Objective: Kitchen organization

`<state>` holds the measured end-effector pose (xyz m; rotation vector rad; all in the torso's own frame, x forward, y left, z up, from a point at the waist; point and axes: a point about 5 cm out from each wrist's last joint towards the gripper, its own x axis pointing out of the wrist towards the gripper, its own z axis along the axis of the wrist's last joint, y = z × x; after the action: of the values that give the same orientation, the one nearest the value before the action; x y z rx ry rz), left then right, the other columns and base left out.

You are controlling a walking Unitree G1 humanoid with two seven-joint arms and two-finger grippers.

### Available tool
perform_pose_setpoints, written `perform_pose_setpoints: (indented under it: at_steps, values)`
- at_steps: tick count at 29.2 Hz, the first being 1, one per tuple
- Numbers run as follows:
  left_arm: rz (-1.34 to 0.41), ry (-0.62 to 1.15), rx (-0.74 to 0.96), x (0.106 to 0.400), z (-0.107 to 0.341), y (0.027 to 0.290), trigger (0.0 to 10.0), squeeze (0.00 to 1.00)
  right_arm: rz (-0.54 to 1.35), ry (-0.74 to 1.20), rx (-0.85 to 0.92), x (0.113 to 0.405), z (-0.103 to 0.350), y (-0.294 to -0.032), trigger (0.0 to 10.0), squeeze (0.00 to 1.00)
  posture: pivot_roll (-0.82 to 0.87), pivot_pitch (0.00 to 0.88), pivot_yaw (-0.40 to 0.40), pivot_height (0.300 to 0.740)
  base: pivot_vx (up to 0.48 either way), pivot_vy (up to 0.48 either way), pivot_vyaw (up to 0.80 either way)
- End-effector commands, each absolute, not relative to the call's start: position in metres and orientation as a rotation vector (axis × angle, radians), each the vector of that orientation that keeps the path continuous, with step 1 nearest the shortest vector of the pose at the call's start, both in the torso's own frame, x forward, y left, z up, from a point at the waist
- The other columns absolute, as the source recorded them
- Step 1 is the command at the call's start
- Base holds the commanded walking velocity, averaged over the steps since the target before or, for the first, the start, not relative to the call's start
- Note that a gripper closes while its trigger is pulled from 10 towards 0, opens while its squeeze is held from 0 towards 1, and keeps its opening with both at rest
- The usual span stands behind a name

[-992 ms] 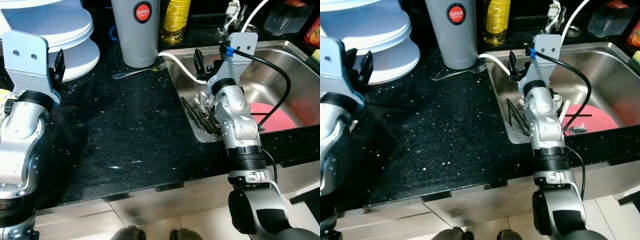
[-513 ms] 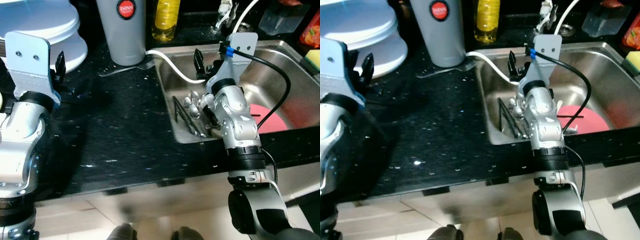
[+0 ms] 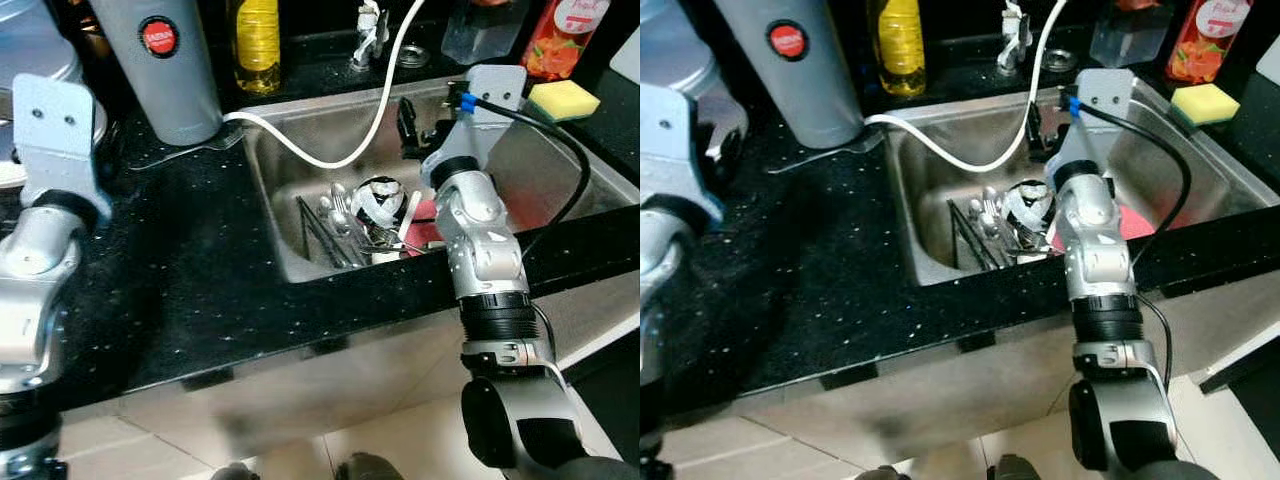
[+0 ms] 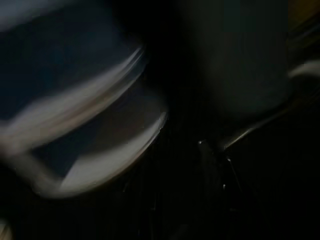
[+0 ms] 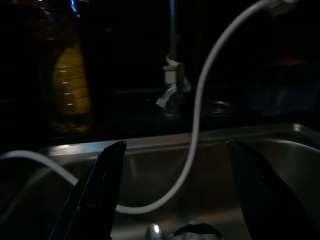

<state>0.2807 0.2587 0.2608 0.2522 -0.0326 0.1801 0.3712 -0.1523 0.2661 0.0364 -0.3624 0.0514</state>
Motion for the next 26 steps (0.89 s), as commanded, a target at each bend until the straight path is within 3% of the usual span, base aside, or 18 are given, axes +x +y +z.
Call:
perform_pose_setpoints:
  at_steps: [1, 3, 10, 17, 23, 26]
  values:
    - [0.224, 0.060, 0.214, 0.276, 0.254, 0.277, 10.0, 0.00, 0.052, -0.361, 0.024, 0.370, 0.264, -0.152, 10.0, 0.00, 0.06, 0.091, 0.048, 0.740, 0.000, 0.000, 0.00]
    - [0.260, 0.130, 0.133, 0.272, 0.249, 0.291, 10.0, 0.00, 0.038, -0.362, 0.019, 0.370, 0.264, -0.157, 10.0, 0.00, 0.07, 0.102, 0.054, 0.740, 0.000, 0.000, 0.00]
    - [0.338, 0.277, 0.088, 0.268, 0.215, 0.316, 10.0, 0.00, 0.010, -0.371, 0.005, 0.370, 0.268, -0.167, 10.0, 0.00, 0.07, 0.120, 0.060, 0.740, 0.000, 0.000, 0.00]
    - [0.413, 0.255, 0.095, 0.276, 0.197, 0.334, 10.0, 0.00, -0.005, -0.369, 0.002, 0.369, 0.266, -0.171, 10.0, 0.00, 0.05, 0.118, 0.057, 0.740, 0.000, 0.000, 0.00]
    - [0.308, 0.222, 0.069, 0.291, 0.191, 0.324, 10.0, 0.00, -0.004, -0.374, 0.002, 0.368, 0.268, -0.171, 10.0, 0.00, 0.04, 0.116, 0.055, 0.740, 0.000, 0.000, 0.00]
    - [0.212, 0.218, -0.040, 0.307, 0.181, 0.310, 10.0, 0.00, -0.001, -0.376, 0.005, 0.369, 0.269, -0.170, 10.0, 0.00, 0.04, 0.123, 0.048, 0.740, 0.000, 0.000, 0.00]
